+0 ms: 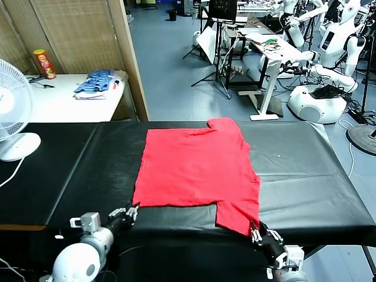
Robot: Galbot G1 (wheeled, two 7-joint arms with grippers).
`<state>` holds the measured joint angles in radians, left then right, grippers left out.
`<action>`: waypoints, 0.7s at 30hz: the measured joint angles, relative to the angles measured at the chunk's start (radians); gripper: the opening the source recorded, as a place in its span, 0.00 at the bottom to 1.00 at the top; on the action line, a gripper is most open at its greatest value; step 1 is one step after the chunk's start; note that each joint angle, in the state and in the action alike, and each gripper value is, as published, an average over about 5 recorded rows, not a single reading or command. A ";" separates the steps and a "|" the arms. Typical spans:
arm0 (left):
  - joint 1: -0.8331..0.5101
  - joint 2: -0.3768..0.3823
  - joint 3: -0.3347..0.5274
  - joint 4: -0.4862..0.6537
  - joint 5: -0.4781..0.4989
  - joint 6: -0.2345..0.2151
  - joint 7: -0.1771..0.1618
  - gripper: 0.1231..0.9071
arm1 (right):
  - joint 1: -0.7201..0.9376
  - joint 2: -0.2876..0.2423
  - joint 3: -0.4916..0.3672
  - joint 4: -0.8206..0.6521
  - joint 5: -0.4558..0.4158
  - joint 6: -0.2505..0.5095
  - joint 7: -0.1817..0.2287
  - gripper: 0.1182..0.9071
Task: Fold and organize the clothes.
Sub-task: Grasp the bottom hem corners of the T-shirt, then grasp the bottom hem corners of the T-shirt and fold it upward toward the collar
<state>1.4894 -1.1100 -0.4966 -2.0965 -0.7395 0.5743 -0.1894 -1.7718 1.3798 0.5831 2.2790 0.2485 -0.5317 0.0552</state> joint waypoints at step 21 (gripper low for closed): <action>-0.090 -0.024 0.000 -0.046 -0.016 -0.087 -0.009 0.00 | 0.389 -0.105 -0.031 -0.231 0.111 0.181 -0.035 0.00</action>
<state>1.3994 -1.1336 -0.4963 -2.1421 -0.7555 0.4870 -0.1981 -1.3825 1.2749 0.5516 2.0479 0.3599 -0.3504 0.0201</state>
